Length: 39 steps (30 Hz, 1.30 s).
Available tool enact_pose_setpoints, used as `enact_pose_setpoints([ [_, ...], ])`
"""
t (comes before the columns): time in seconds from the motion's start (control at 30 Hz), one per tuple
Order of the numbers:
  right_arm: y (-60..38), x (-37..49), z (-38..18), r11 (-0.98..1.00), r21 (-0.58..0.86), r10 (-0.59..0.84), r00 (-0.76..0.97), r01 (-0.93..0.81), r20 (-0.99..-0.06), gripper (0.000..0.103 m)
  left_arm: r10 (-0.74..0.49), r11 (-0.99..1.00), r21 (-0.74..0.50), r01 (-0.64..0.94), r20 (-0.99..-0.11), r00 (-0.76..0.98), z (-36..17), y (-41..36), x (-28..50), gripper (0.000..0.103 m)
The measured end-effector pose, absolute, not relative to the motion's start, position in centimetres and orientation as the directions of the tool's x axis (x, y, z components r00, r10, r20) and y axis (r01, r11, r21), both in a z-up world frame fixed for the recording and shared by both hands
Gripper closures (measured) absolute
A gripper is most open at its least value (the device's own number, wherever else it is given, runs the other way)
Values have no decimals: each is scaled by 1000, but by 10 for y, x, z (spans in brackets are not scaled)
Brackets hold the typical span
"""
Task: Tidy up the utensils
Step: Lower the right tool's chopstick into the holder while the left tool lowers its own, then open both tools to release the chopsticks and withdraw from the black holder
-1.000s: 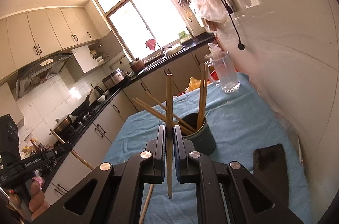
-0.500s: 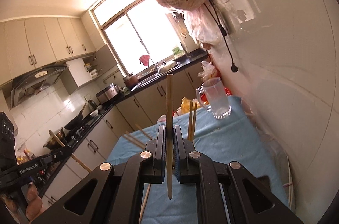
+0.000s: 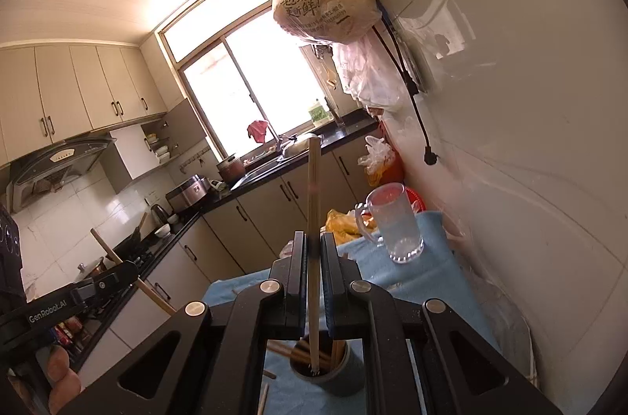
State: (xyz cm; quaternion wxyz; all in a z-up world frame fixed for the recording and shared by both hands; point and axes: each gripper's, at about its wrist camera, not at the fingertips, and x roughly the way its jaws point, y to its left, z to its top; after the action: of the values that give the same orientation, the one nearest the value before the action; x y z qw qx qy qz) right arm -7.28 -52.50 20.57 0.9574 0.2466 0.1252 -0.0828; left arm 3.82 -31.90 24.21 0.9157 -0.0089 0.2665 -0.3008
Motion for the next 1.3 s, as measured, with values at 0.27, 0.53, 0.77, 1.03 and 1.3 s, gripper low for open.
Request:
enact_pose_setpoints([
  [0.27,-531,-36,184,863,440,-95,935,248,-341,96,-543,827,-201,526,-530,651,205,-330,68,97],
  [0.53,-533,-9,149,861,427,-76,900,276,-430,96,-539,825,-210,525,-573,618,173,-332,85,97],
  [0.77,-529,3,128,863,417,-59,876,286,-478,96,-528,831,-215,512,-594,607,157,-331,94,97],
  [1.03,-531,9,117,857,427,-33,857,289,-514,95,-526,833,-219,508,-598,605,151,-326,96,91],
  [1.3,-527,1,125,863,414,-51,864,290,-500,95,-528,835,-215,506,-570,629,160,-320,87,75],
])
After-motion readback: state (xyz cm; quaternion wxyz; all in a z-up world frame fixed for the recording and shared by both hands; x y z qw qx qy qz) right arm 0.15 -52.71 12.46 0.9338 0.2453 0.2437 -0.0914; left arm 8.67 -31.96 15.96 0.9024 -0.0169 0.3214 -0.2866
